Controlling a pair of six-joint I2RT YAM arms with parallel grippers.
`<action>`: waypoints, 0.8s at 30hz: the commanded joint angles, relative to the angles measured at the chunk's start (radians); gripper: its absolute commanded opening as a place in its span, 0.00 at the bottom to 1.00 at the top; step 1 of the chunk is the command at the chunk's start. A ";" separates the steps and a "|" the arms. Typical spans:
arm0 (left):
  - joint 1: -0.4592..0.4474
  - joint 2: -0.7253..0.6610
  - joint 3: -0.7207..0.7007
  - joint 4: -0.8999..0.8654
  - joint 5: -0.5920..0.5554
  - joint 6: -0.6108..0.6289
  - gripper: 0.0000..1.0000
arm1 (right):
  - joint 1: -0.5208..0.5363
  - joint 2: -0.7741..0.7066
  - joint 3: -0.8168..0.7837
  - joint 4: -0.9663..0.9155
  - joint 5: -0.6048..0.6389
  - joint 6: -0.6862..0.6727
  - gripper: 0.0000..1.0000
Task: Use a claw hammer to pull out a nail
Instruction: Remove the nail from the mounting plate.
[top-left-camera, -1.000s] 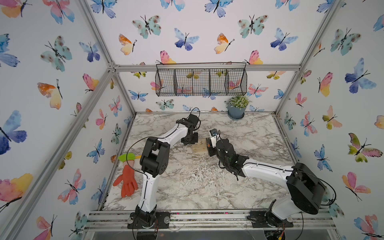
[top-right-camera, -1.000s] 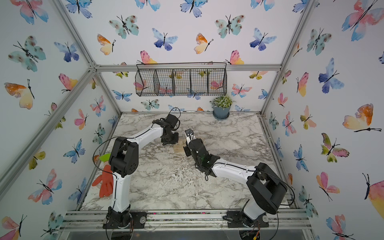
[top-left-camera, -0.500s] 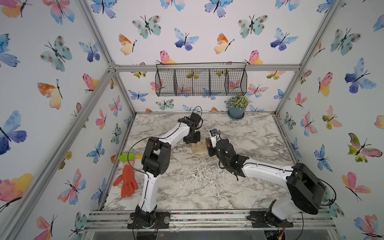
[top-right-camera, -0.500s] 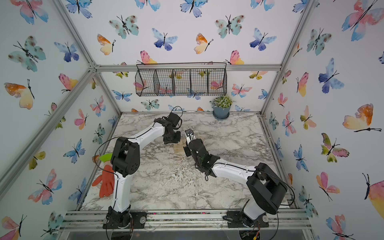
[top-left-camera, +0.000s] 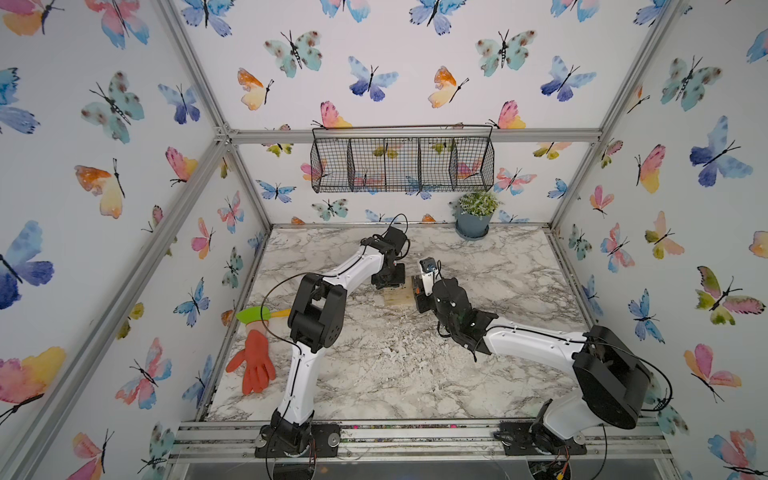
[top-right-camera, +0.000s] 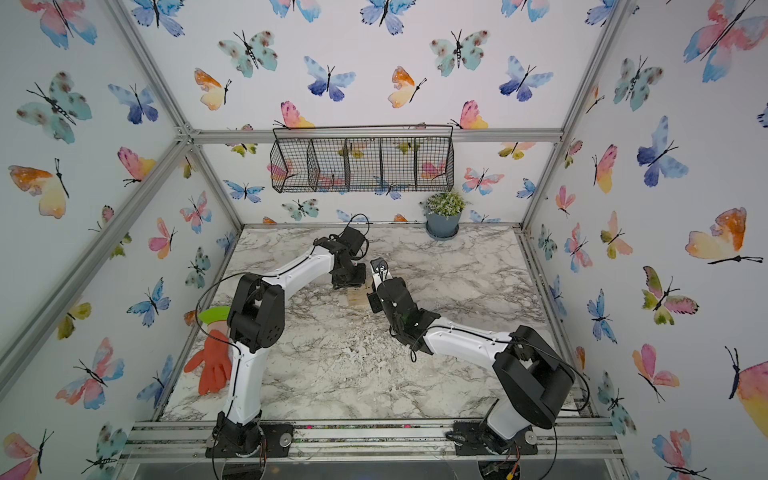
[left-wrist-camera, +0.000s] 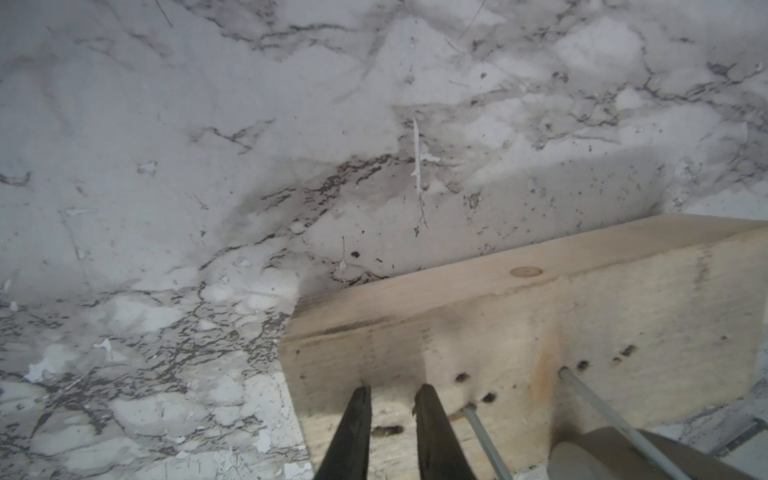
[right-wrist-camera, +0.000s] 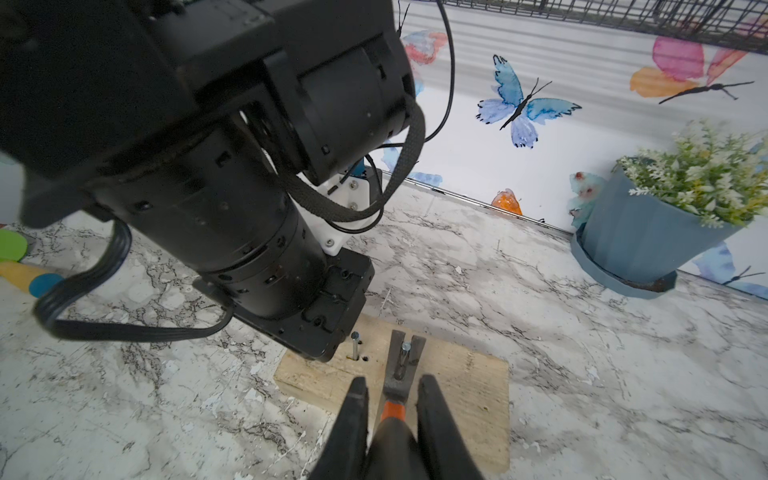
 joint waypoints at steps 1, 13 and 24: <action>0.001 0.094 -0.014 -0.005 -0.016 -0.010 0.22 | 0.020 0.021 -0.035 -0.050 -0.080 0.023 0.03; -0.002 0.178 -0.117 -0.016 0.006 0.032 0.15 | 0.020 0.012 -0.123 0.132 -0.027 -0.105 0.03; -0.010 0.204 -0.144 -0.014 0.017 0.056 0.13 | 0.023 -0.044 -0.162 0.333 -0.006 -0.285 0.03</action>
